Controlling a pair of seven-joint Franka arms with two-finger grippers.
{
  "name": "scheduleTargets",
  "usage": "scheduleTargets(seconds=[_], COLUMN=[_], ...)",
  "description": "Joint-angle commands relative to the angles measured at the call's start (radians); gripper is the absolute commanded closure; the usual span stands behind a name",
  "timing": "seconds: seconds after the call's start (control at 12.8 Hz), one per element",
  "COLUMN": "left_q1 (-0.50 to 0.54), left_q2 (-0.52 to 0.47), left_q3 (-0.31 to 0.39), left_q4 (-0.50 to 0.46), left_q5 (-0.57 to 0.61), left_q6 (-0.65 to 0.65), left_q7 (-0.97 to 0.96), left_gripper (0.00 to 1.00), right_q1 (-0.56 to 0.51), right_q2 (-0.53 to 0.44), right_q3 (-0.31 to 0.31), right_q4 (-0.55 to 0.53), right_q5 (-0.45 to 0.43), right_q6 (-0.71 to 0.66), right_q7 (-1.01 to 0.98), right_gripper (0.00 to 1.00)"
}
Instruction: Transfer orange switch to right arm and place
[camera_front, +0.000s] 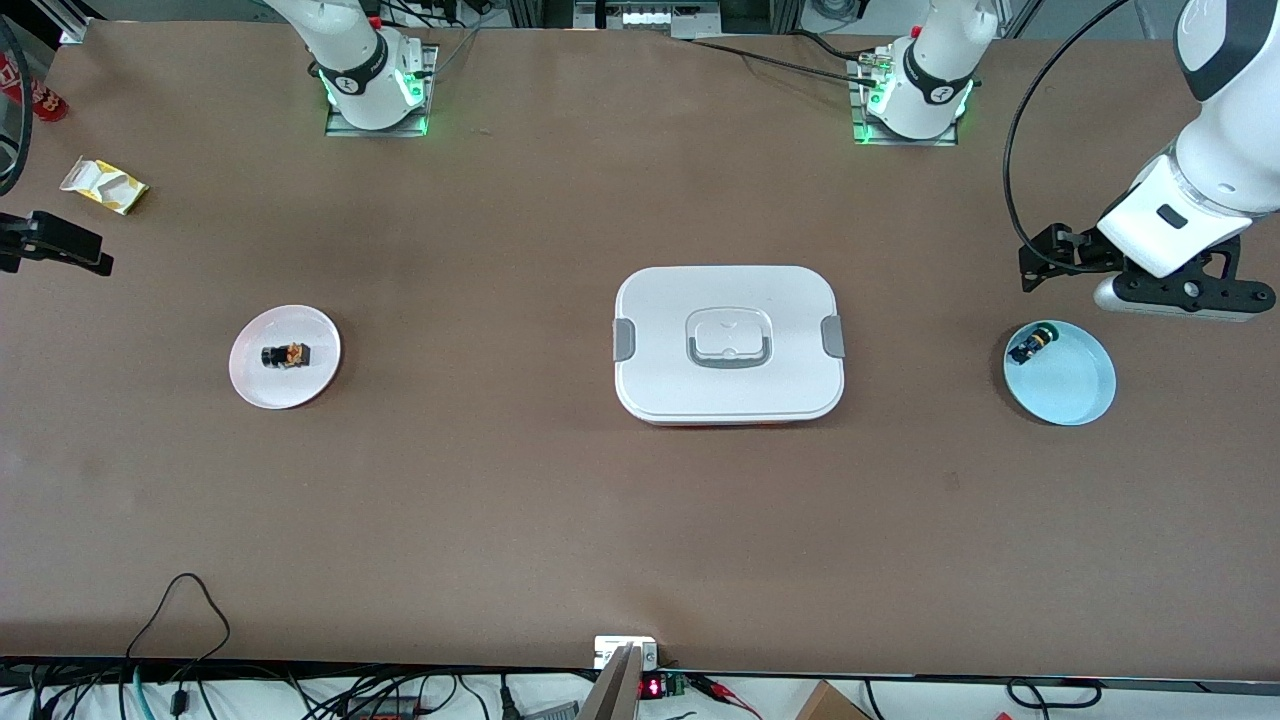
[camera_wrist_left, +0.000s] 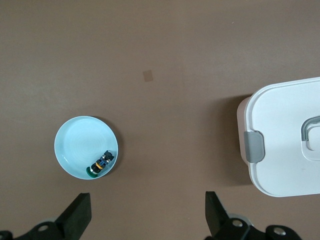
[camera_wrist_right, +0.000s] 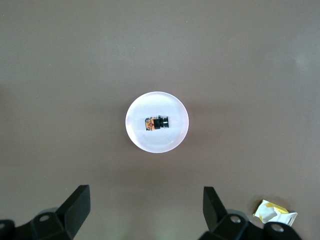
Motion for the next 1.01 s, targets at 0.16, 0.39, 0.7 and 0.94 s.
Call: scheduleTargets(seconds=[0.16, 0.39, 0.7, 0.94], left_q1=[-0.005, -0.005, -0.005, -0.005], left_q2=[0.009, 0.009, 0.009, 0.009], left_q3=[0.003, 0.003, 0.003, 0.003], left_q4=[0.025, 0.027, 0.027, 0.027], left_q5=[0.005, 0.005, 0.007, 0.007], left_q6=[-0.022, -0.022, -0.022, -0.022], left_q7=[-0.006, -0.006, -0.006, -0.006], left_gripper=[0.0, 0.0, 0.0, 0.0], right_q1=[0.015, 0.024, 0.021, 0.024], right_q2=[-0.226, -0.221, -0.208, -0.189], right_q3=[0.0, 0.005, 0.003, 0.003], right_q4=[-0.342, -0.301, -0.255, -0.234], right_q5=[0.003, 0.005, 0.013, 0.016], right_q6=[0.184, 0.134, 0.126, 0.113], right_q7=[0.041, 0.033, 0.036, 0.036], right_gripper=[0.0, 0.0, 0.0, 0.0])
